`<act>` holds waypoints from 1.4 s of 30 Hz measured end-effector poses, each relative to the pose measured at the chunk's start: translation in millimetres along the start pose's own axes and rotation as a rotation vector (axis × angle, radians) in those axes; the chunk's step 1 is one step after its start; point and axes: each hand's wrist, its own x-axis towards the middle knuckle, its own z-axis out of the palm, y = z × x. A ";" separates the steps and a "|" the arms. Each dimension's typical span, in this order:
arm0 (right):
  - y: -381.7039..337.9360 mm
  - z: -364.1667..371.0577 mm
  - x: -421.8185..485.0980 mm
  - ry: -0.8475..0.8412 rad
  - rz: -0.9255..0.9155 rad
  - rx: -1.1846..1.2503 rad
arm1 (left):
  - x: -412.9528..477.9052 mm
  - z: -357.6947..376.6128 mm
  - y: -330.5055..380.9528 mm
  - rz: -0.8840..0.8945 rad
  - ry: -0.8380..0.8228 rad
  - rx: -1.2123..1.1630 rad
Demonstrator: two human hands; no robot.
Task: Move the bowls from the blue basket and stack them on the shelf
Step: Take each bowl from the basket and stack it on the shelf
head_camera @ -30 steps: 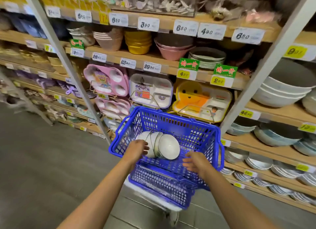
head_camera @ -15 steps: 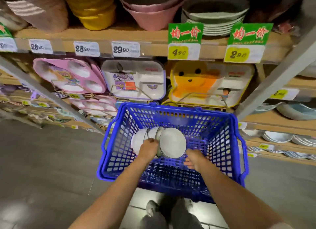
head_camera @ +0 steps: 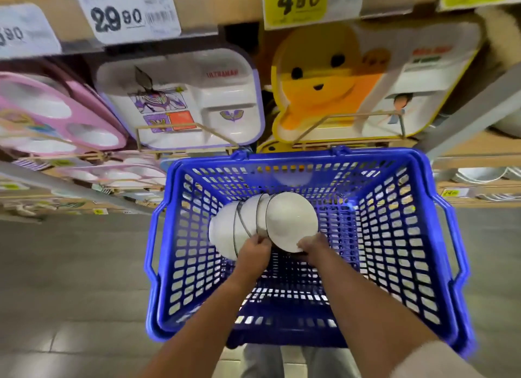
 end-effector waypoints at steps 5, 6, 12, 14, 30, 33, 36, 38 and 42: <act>-10.3 -17.4 -14.1 -0.063 -0.029 -0.081 | -9.0 -10.5 7.6 -0.010 -0.039 -0.058; -12.9 -23.2 -17.8 -0.048 -0.040 -0.101 | -10.5 -13.0 11.2 -0.008 -0.039 -0.063; -38.5 -65.5 -47.8 0.009 -0.138 -0.227 | -19.0 -29.5 46.9 0.020 -0.025 -0.014; -51.8 -82.2 -66.6 0.003 -0.164 -0.269 | -27.4 -35.1 65.6 0.048 -0.009 -0.009; -126.6 -178.3 -314.7 -0.132 -0.480 -0.312 | -145.0 -62.4 203.8 0.136 -0.462 -0.169; -119.0 -191.5 -353.1 0.007 -0.632 -0.065 | -175.4 -61.8 223.1 0.269 -0.462 -0.325; -108.5 -203.6 -378.1 0.054 -0.729 0.221 | -214.4 -55.2 245.5 0.352 -0.418 -0.377; -100.8 -213.8 -389.5 0.004 -0.807 0.427 | -239.6 -47.2 257.3 0.400 -0.411 -0.398; -89.0 -243.6 -408.7 -0.151 -0.994 0.805 | -282.5 -15.3 271.7 0.454 -0.447 -0.433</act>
